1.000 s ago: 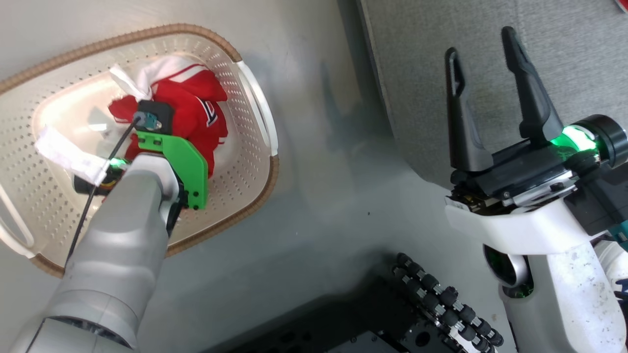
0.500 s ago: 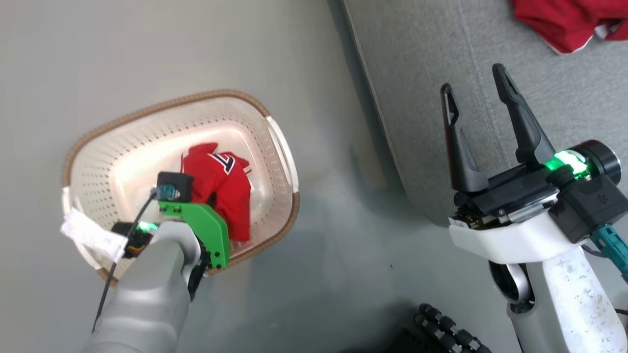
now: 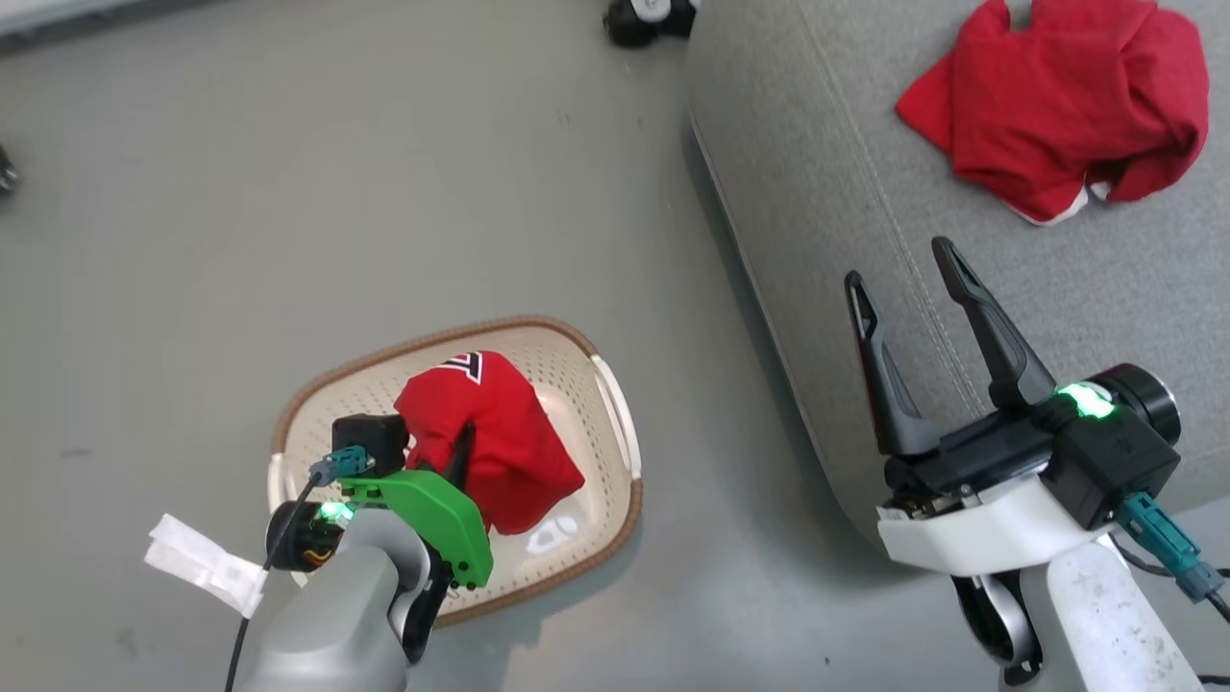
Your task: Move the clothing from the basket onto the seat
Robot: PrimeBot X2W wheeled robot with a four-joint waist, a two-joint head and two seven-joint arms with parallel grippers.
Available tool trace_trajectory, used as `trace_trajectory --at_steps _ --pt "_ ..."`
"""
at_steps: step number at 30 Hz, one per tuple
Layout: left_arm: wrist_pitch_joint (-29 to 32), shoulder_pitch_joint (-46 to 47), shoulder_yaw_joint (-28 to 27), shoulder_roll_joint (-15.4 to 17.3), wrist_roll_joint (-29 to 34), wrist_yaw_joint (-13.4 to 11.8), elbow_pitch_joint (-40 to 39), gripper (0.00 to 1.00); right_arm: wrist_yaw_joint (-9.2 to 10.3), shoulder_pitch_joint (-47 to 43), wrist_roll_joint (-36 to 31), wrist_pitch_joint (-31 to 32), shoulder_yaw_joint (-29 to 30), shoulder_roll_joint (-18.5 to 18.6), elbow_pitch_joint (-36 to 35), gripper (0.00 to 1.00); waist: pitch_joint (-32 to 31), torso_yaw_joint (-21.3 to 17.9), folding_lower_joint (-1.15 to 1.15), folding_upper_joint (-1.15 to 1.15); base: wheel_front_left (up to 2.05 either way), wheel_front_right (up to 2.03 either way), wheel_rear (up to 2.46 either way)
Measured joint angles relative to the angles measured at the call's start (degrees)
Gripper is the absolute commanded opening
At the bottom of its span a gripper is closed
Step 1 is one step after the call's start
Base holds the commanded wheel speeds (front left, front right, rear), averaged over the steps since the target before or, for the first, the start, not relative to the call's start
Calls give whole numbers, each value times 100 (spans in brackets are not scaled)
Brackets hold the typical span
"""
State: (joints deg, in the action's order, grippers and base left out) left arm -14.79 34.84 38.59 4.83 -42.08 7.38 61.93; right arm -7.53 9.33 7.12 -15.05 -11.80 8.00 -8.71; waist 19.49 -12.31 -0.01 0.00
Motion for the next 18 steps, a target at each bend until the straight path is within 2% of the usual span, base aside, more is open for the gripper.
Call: trace_trajectory --at_steps 7,15,18 --pt "-24 -469 -801 357 419 0 -1603 0 0 -343 32 0 -15 0 111 100 -749 261 0 0 0 0 0" --pt "-24 -1118 -1782 390 1340 1 -3541 0 0 -647 78 0 -90 10 205 100 -1458 514 0 0 0 0 0" --pt "-25 -1315 -2107 318 1481 1 -4217 0 0 -712 78 0 -99 12 221 100 -1660 601 0 0 0 0 0"
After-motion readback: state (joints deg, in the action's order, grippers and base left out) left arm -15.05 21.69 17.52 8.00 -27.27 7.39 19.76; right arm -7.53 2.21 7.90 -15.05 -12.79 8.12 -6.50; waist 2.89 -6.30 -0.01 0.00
